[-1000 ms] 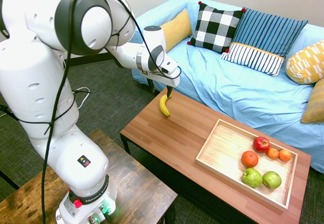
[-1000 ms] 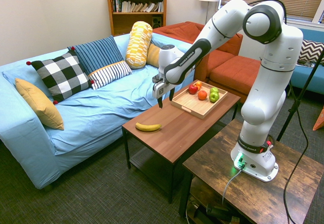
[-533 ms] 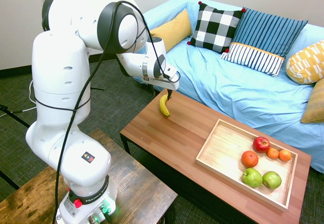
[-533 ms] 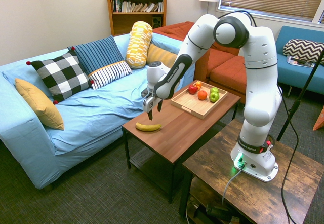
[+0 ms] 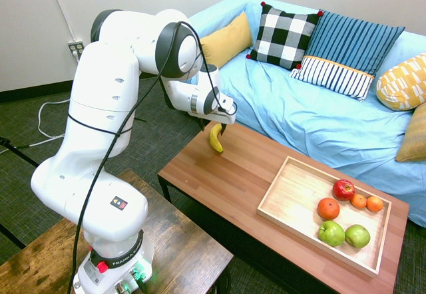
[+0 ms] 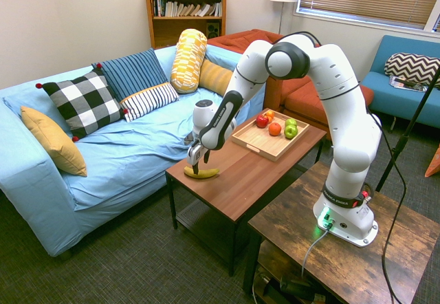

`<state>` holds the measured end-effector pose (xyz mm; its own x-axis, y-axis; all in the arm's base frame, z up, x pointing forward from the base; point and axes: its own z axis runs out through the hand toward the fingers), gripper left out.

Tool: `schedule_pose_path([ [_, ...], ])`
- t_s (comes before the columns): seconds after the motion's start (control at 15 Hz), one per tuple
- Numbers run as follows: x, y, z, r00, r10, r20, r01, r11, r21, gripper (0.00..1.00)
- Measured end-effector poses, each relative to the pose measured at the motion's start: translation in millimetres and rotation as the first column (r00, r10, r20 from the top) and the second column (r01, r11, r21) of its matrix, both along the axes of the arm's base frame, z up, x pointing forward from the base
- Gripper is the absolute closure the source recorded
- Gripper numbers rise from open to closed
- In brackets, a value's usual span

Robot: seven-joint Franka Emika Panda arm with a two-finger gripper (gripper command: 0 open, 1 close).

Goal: Put banana in the tray

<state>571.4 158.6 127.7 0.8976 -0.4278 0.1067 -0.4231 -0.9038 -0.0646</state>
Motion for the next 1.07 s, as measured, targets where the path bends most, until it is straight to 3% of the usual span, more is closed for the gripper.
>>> schedule_pose_path([
  [0.33, 13, -4, -31, 1.000, 0.002, -0.022, -0.002, 1.000, 0.010, 0.00],
  [0.4, 13, -6, -33, 1.000, -0.002, -0.024, 0.002, 1.000, 0.012, 1.00],
  [1.07, 16, -4, -39, 0.999, -0.006, -0.035, 0.007, 1.000, 0.026, 1.00],
])
